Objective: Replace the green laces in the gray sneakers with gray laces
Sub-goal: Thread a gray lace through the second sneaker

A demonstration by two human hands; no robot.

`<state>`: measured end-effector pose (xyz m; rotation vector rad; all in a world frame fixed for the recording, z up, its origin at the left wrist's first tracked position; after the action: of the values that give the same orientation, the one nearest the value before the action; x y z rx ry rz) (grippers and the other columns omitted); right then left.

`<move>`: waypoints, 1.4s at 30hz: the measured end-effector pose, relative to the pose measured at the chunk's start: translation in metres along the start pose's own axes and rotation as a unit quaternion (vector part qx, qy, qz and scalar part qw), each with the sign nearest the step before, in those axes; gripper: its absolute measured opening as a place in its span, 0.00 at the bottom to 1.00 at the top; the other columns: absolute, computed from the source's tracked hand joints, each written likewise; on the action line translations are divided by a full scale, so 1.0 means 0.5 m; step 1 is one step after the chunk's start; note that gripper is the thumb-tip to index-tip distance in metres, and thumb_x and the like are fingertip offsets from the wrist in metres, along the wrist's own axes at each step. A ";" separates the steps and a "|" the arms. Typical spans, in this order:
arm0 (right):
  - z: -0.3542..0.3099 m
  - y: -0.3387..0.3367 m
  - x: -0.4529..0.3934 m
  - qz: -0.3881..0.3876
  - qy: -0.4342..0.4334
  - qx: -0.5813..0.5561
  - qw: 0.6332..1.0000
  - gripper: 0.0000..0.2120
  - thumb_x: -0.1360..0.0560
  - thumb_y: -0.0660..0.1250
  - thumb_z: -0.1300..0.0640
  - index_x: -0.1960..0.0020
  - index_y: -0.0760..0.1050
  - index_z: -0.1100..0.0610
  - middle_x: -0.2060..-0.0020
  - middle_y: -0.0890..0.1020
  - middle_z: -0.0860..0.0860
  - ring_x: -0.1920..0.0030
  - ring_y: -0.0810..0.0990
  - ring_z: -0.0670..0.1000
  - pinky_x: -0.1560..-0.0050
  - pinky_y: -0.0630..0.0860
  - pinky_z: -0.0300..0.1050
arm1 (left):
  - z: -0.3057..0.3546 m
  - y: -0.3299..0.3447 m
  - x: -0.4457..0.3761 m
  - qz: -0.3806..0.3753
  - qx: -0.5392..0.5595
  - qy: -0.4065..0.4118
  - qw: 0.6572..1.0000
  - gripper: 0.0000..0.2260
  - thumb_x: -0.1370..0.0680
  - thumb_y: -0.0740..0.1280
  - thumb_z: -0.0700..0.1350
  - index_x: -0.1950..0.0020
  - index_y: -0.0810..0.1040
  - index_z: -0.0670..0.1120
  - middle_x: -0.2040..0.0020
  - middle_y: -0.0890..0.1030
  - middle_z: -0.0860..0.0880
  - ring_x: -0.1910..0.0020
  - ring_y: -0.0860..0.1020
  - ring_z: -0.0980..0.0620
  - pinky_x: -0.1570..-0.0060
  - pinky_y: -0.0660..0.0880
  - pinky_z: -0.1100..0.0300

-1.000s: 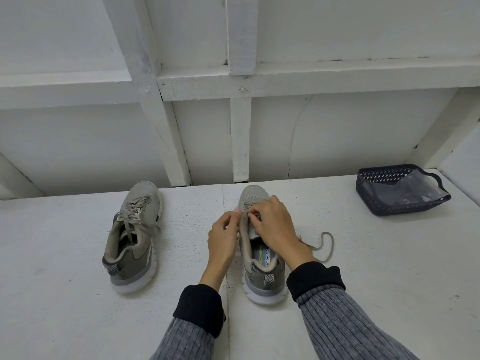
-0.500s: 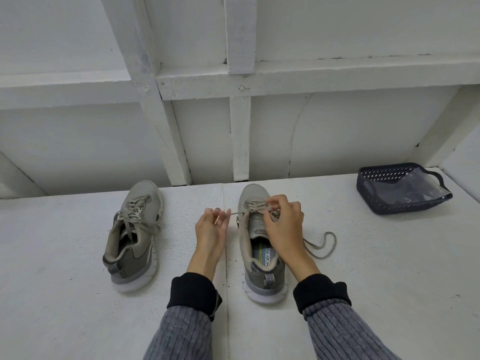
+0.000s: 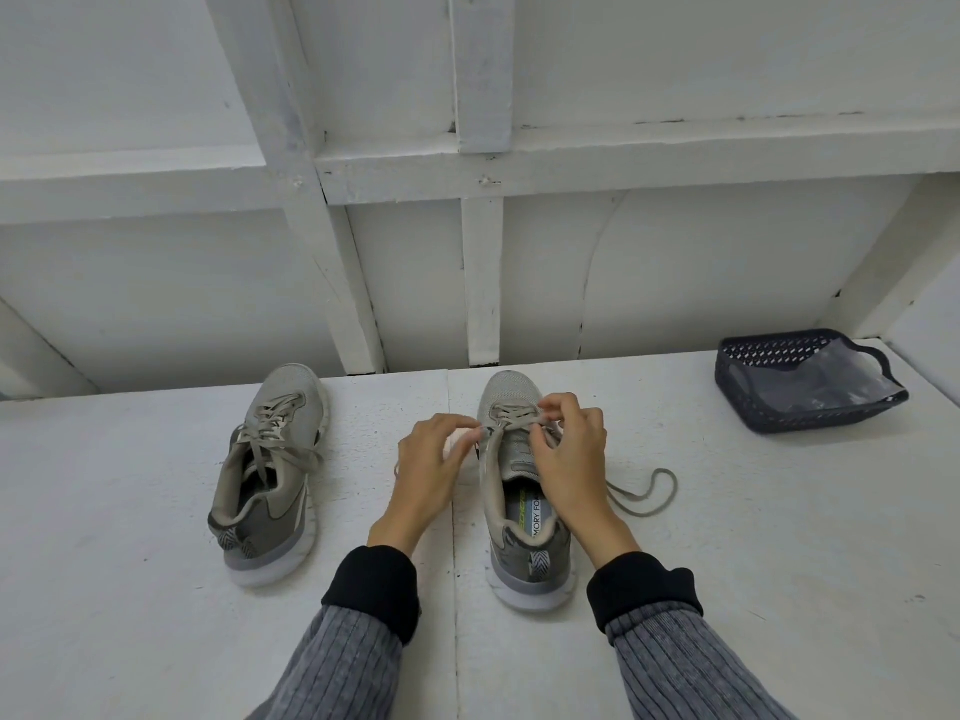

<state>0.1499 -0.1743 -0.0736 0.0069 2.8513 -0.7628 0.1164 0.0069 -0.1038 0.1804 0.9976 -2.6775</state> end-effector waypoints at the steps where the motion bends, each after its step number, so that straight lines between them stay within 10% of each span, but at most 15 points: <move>1: 0.000 0.000 0.000 -0.001 0.000 0.000 1.000 0.13 0.25 0.65 0.60 0.43 0.72 0.47 0.46 0.71 0.51 0.44 0.69 0.50 0.49 0.68 0.39 | 0.014 0.001 -0.001 0.005 -0.012 0.018 1.000 0.07 0.20 0.63 0.56 0.48 0.80 0.57 0.50 0.78 0.63 0.46 0.73 0.57 0.43 0.65 0.54; 11: 0.005 0.000 0.000 0.004 -0.016 0.011 1.000 0.13 0.25 0.65 0.62 0.43 0.72 0.48 0.46 0.72 0.52 0.45 0.69 0.50 0.54 0.64 0.28 | -0.087 -0.044 0.024 0.098 -0.252 -0.224 0.936 0.08 0.18 0.60 0.46 0.48 0.79 0.49 0.52 0.81 0.50 0.44 0.72 0.45 0.46 0.61 0.49; 19: 0.006 -0.011 -0.009 0.016 -0.021 -0.036 0.999 0.06 0.24 0.66 0.59 0.51 0.76 0.49 0.53 0.75 0.49 0.49 0.72 0.49 0.53 0.67 0.34 | 0.047 0.020 -0.008 -0.041 -0.073 0.040 0.996 0.13 0.17 0.59 0.47 0.34 0.75 0.57 0.39 0.76 0.59 0.37 0.68 0.58 0.38 0.60 0.56; 24: 0.060 -0.045 -0.055 0.009 0.035 -0.039 0.999 0.04 0.24 0.67 0.62 0.57 0.79 0.56 0.58 0.81 0.51 0.60 0.76 0.47 0.61 0.69 0.33 | 0.025 0.017 -0.006 -0.016 0.090 -0.020 0.996 0.08 0.18 0.64 0.45 0.55 0.80 0.50 0.59 0.82 0.55 0.57 0.78 0.57 0.53 0.74 0.59; 28: 0.080 -0.050 -0.057 -0.016 0.098 -0.079 0.992 0.04 0.25 0.70 0.59 0.51 0.77 0.55 0.57 0.81 0.51 0.60 0.80 0.52 0.59 0.76 0.42 | -0.005 0.006 -0.001 0.046 0.107 -0.106 0.988 0.08 0.18 0.64 0.44 0.57 0.78 0.50 0.61 0.80 0.53 0.60 0.77 0.56 0.61 0.71 0.69; 32: 0.042 -0.032 -0.018 -0.049 0.078 -0.096 0.991 0.09 0.26 0.71 0.50 0.52 0.77 0.55 0.58 0.80 0.47 0.62 0.77 0.44 0.64 0.71 0.28 | -0.041 -0.004 0.008 0.080 0.028 -0.158 0.984 0.07 0.17 0.61 0.44 0.53 0.77 0.47 0.58 0.80 0.50 0.57 0.77 0.50 0.62 0.69 0.60; 37: 0.040 -0.015 0.022 -0.017 0.053 -0.067 0.996 0.09 0.28 0.73 0.54 0.54 0.74 0.54 0.59 0.78 0.46 0.62 0.74 0.42 0.63 0.70 0.29 | 0.007 0.014 -0.005 0.004 0.065 -0.023 0.998 0.12 0.17 0.61 0.50 0.35 0.77 0.52 0.41 0.78 0.56 0.42 0.74 0.58 0.44 0.69 0.61; 42: 0.041 -0.024 0.033 0.026 0.054 -0.076 0.995 0.06 0.27 0.72 0.58 0.59 0.76 0.57 0.64 0.80 0.48 0.65 0.76 0.41 0.66 0.71 0.30 | 0.021 0.012 -0.011 0.040 0.002 0.026 0.999 0.06 0.20 0.66 0.49 0.52 0.82 0.55 0.57 0.82 0.60 0.54 0.76 0.58 0.50 0.74 0.51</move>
<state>0.1365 -0.1956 -0.0881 0.1051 2.9910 -0.5492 0.1230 -0.0030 -0.0984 0.2862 0.9788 -2.6154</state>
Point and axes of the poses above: each hand's wrist, its own x-axis away from the middle knuckle, its own y-axis out of the palm, z = x × y, the point moved 6 cm from there along -x, towards the middle knuckle
